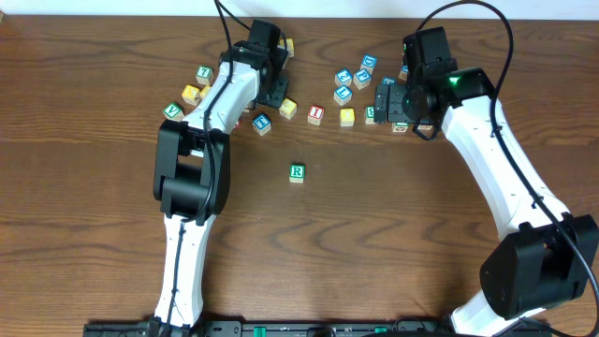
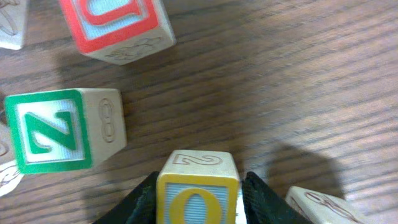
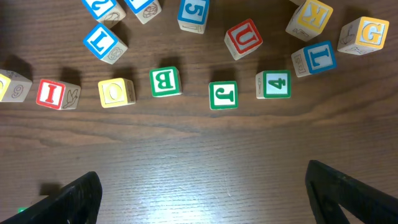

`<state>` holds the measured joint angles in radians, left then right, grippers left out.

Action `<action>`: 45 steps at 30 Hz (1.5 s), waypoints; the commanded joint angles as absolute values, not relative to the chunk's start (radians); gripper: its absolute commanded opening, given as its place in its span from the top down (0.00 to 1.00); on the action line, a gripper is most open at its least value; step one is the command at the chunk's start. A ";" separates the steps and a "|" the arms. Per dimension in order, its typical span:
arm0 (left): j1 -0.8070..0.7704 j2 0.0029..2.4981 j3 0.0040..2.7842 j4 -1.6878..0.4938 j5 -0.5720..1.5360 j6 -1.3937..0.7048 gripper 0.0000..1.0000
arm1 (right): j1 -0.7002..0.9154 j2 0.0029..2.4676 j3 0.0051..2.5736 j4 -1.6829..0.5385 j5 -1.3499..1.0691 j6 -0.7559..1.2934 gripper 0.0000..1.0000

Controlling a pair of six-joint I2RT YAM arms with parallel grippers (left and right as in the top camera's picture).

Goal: Spell out ROBOT
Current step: 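Carry the yellow O block with the left gripper toward the R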

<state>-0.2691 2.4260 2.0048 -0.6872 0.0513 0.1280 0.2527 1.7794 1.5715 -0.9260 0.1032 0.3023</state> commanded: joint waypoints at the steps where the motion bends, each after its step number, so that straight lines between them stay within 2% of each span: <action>1: -0.264 2.435 1.997 -0.683 -0.017 0.089 0.62 | 0.254 1.781 1.589 -0.927 0.114 0.291 0.01; 6: -0.264 2.422 1.998 -0.688 -0.016 0.084 0.67 | 0.254 1.781 1.589 -0.927 0.114 0.291 0.01; 20: -0.266 2.223 2.001 -0.761 -0.012 -0.037 0.69 | 0.254 1.781 1.589 -0.927 0.114 0.291 0.01; 30: -0.313 2.015 2.001 -1.072 0.010 -0.171 0.69 | 0.254 1.781 1.589 -0.927 0.114 0.291 0.01; 35: -0.354 2.007 2.000 -1.242 0.132 -0.171 0.69 | 0.254 1.781 1.589 -0.927 0.114 0.291 0.01; 38: -0.392 2.018 1.990 -1.331 0.135 -0.170 0.71 | 0.254 1.781 1.589 -0.927 0.114 0.291 0.01; 39: -0.405 2.018 1.976 -1.346 0.135 -0.171 0.73 | 0.254 1.781 1.589 -0.927 0.114 0.291 0.01; 45: -0.468 2.018 1.815 -1.338 0.136 -0.179 0.74 | 0.254 1.781 1.589 -0.927 0.114 0.291 0.01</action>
<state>-0.4446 2.0071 1.9015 -1.3487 0.1265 -0.1612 0.2527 1.7794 1.5715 -0.9264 0.1040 0.3023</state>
